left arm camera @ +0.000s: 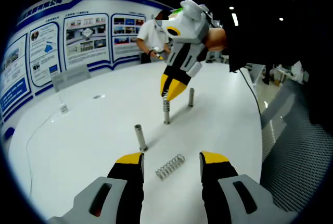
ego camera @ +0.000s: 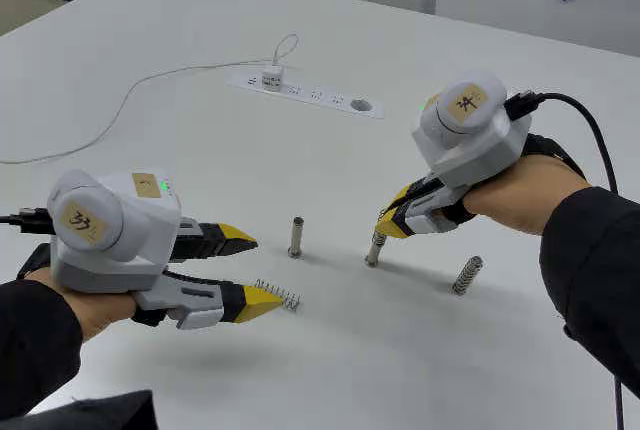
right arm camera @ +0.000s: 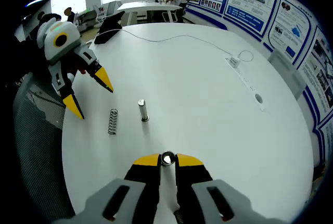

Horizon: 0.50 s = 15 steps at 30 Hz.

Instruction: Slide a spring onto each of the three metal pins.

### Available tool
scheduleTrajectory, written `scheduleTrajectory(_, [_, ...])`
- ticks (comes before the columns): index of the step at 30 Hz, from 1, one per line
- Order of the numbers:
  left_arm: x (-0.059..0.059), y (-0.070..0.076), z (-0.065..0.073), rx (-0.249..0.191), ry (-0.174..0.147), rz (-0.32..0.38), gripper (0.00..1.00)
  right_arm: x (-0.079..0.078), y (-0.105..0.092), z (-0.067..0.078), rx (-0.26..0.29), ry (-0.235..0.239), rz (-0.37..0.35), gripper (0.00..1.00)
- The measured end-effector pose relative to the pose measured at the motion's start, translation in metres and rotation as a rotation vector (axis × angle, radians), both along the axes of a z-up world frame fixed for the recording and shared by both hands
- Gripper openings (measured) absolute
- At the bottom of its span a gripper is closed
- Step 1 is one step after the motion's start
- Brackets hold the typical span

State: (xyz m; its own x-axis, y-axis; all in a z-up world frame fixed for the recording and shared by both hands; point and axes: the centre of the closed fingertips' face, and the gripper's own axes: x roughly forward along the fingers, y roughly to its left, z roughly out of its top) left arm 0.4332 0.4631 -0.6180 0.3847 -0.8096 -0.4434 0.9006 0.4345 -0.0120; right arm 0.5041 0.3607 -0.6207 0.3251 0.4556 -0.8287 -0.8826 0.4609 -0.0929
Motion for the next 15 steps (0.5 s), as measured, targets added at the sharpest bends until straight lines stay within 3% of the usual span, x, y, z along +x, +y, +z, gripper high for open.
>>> scheduleTrajectory(15, [0.000,0.000,-0.002,0.000,0.003,-0.002,0.44,0.001,-0.002,-0.027,-0.020,0.045,-0.028,0.12])
